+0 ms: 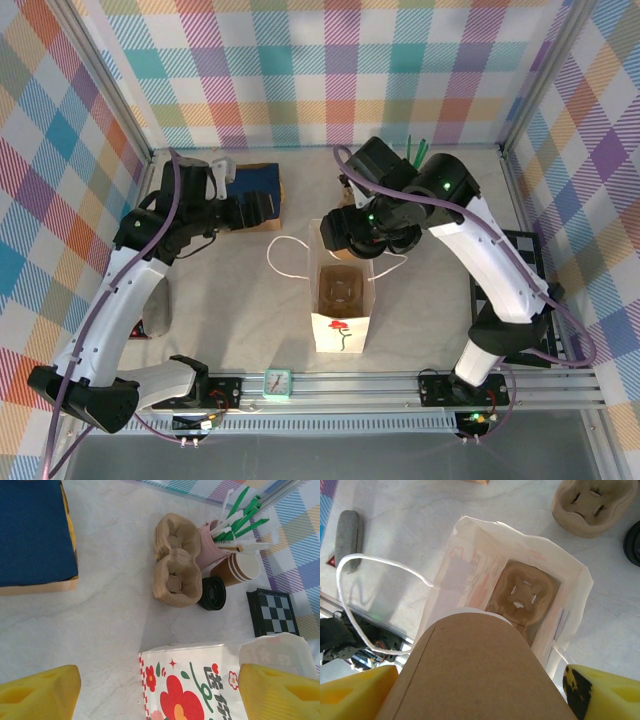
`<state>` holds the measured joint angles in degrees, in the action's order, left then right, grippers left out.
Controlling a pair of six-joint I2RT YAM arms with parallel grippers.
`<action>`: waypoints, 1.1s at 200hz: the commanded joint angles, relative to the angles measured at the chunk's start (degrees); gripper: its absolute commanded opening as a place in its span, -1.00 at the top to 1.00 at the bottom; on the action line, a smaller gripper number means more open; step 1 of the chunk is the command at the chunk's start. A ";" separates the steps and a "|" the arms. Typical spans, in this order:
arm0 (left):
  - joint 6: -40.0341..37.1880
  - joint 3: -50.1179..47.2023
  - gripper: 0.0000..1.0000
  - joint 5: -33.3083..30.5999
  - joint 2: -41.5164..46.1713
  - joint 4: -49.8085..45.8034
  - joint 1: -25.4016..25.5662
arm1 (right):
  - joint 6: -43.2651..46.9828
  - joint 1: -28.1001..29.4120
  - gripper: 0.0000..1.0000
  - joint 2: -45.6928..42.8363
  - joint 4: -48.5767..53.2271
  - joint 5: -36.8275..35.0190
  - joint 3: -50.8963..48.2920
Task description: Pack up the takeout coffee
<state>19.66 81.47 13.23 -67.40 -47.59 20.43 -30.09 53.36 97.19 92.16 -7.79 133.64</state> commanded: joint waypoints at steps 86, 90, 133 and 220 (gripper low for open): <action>0.13 -3.90 -0.64 -0.58 2.38 3.55 0.32 | -4.33 2.87 0.19 2.06 9.94 -6.53 -3.34; 0.24 -4.07 -0.64 -0.51 2.47 3.68 0.32 | -4.29 2.96 0.19 2.09 9.96 -6.53 -3.34; 0.99 -5.62 -0.64 2.15 2.39 6.29 0.32 | -4.93 4.93 0.19 3.02 10.06 -6.23 -3.21; -9.60 5.40 -0.63 5.31 -9.52 1.59 9.08 | -8.12 8.14 0.20 -0.66 10.06 -4.95 -11.29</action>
<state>15.75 81.56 19.44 -72.58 -42.15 26.28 -35.83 60.82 99.37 92.18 -13.17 124.18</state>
